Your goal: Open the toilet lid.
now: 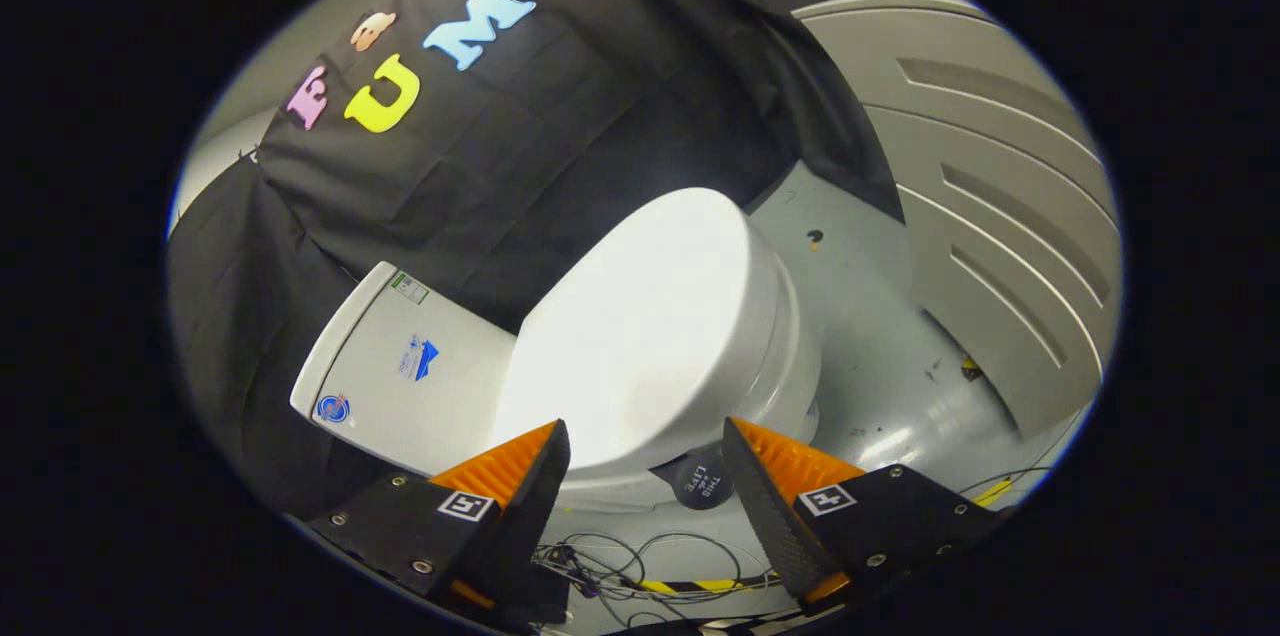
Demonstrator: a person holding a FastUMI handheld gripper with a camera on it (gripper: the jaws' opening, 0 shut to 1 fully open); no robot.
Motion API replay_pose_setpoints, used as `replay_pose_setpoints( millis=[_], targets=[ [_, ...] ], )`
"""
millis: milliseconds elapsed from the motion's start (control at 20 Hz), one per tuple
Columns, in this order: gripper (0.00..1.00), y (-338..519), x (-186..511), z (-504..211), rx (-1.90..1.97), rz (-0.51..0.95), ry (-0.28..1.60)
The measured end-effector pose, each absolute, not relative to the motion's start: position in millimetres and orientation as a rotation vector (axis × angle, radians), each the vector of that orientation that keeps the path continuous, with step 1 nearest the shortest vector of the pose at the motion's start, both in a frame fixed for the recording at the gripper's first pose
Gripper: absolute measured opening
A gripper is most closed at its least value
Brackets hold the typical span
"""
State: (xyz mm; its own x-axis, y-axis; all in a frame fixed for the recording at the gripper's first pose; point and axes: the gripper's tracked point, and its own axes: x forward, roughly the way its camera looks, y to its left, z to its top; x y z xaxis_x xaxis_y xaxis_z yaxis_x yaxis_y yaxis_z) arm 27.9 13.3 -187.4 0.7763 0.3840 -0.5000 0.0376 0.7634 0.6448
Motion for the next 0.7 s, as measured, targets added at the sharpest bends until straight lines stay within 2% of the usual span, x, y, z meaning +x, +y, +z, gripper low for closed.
replay_pose_setpoints(
  millis=[700],
  targets=[
    [0.93,23,12,-246,0.951,0.247,0.853]
  ],
)
